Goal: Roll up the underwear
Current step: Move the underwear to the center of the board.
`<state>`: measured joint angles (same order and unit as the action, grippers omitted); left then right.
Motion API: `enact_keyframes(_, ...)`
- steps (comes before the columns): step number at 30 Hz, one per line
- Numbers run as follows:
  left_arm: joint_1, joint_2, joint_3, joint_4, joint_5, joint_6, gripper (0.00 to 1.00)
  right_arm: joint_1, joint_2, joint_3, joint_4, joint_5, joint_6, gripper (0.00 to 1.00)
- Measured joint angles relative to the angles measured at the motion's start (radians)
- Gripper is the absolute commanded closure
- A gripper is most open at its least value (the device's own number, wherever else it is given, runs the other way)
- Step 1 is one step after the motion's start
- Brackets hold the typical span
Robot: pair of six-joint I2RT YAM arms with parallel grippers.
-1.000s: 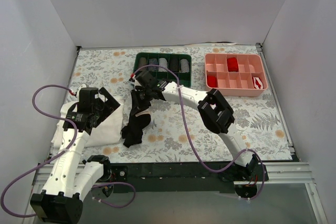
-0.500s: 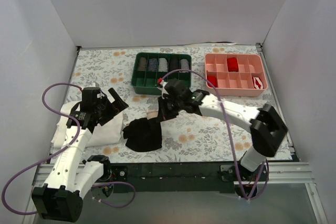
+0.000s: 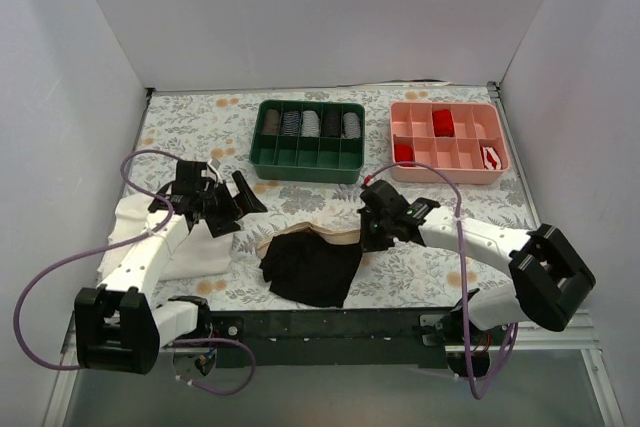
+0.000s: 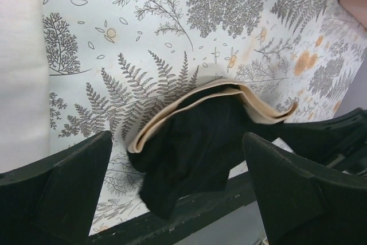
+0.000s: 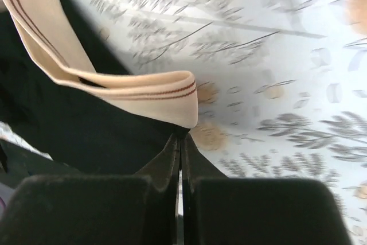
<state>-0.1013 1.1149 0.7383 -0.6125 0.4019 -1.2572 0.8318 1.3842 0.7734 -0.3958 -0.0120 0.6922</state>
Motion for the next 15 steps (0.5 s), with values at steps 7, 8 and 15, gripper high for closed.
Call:
enact_keyframes(7, -0.027, 0.133, 0.001, 0.070, 0.082, 0.023, 0.02, -0.183, -0.063, -0.035, 0.002, -0.003, -0.060, 0.99)
enact_keyframes(8, -0.037, 0.152, 0.001, 0.081, 0.089, 0.022, 0.02, -0.192, -0.059, -0.035, 0.002, -0.008, -0.073, 0.99)
enact_keyframes(15, -0.222, 0.268, 0.011, 0.166, 0.103, -0.010, 0.03, -0.203, 0.017, -0.027, 0.002, -0.067, -0.144, 0.99)
